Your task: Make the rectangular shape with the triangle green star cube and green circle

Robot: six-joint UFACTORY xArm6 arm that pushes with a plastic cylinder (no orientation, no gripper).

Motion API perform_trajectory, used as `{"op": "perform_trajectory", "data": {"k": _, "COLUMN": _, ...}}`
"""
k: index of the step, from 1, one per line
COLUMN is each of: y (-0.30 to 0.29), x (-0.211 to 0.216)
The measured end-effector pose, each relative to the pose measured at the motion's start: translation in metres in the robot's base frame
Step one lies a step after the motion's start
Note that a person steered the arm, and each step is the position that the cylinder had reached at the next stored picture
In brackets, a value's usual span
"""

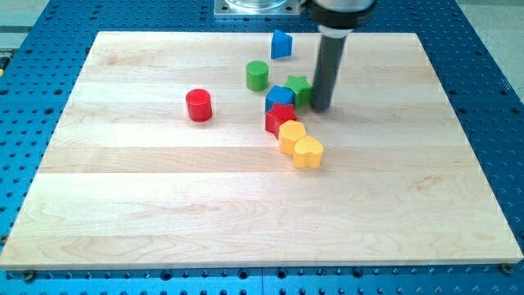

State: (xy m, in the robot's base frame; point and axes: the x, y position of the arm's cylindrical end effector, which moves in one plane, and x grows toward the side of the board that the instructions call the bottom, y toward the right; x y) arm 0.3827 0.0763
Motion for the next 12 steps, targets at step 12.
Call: {"op": "perform_trajectory", "data": {"k": 12, "y": -0.168, "x": 0.004}}
